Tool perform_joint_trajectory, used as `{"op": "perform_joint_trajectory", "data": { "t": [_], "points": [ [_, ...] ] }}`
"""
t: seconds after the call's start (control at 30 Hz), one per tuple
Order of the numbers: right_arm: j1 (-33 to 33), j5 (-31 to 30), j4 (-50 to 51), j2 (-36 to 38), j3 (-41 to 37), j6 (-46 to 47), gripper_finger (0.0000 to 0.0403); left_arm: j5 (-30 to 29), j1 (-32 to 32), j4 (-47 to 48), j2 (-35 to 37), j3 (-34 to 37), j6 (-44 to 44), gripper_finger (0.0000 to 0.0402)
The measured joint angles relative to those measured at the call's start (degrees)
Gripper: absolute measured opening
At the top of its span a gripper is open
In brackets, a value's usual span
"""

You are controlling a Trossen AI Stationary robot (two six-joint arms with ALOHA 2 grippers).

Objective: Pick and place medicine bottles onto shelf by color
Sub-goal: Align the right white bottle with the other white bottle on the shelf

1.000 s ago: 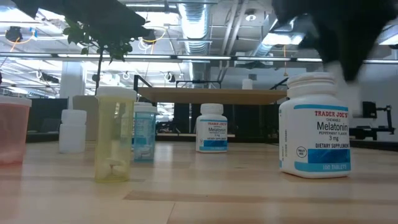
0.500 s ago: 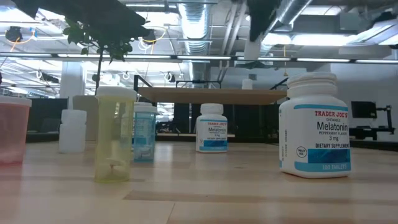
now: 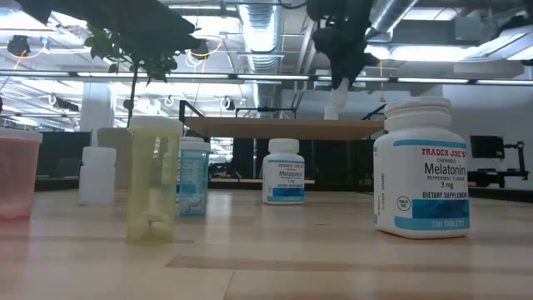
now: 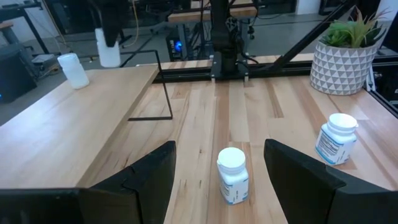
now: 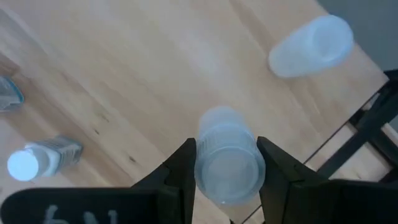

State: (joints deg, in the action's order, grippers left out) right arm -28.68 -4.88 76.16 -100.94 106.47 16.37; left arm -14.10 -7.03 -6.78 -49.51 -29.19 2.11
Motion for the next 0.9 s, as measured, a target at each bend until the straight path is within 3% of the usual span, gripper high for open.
{"op": "perform_joint_trajectory", "data": {
  "t": [0.2, 0.53, 0.9],
  "points": [
    [-0.6, 0.9, -0.8, -4.2, -0.1, -1.9, 0.0133, 0.0, 0.0, -0.2, 0.0, 0.0, 0.0, 0.0234],
    [-2.1, 0.6, 0.1, -5.3, 0.0, -2.8, 0.0139, 0.0, 0.0, -0.2, 0.0, 0.0, 0.0, 0.0234],
    [-4.2, 0.4, -0.7, -5.0, 0.0, -2.5, 0.0237, 0.0, 0.0, -0.2, 0.0, 0.0, 0.0, 0.0234]
  ]
}}
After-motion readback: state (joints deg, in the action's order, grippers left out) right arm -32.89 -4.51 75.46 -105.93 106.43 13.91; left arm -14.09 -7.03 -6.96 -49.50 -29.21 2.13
